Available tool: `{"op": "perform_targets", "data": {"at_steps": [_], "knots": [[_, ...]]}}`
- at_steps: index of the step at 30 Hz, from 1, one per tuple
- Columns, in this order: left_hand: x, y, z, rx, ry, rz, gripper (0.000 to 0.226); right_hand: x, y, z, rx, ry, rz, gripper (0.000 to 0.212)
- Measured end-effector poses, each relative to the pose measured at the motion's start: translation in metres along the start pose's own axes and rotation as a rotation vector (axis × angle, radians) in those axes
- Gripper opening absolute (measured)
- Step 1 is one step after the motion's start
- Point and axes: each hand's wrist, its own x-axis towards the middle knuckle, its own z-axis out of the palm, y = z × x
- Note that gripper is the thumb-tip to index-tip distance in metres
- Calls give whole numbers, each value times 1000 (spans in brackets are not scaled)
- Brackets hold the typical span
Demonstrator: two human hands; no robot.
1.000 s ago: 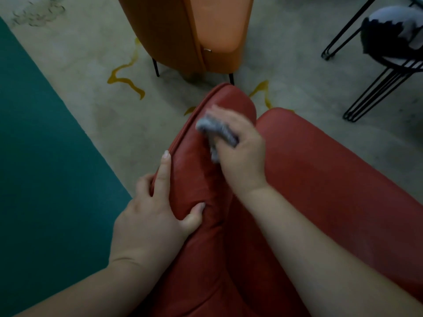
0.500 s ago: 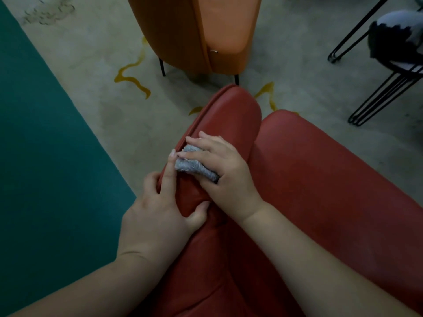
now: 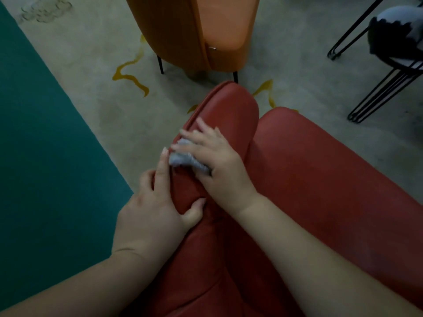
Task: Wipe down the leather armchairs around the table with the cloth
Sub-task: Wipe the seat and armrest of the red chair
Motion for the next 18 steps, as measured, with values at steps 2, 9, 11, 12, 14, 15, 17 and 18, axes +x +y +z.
{"op": "perform_targets", "data": {"at_steps": [2,9,11,12,14,15,17,18], "knots": [[0,1,0,18,10,-8,106,25,8,-9,-41,58,68,40],[-1,-1,3,19,17,11,106,14,10,4,100,315,201,42],[-1,-1,3,-2,16,19,106,-27,3,18,114,301,155,45],[-1,-2,3,-9,14,21,106,-44,0,23,127,299,150,46],[-1,-2,2,-5,15,21,106,-53,3,25,134,325,126,48],[0,-1,2,1,13,20,106,-45,6,22,107,339,120,49],[0,0,1,12,11,16,107,-15,16,13,37,380,140,46],[0,1,1,12,16,10,107,3,22,8,31,411,179,43]]}}
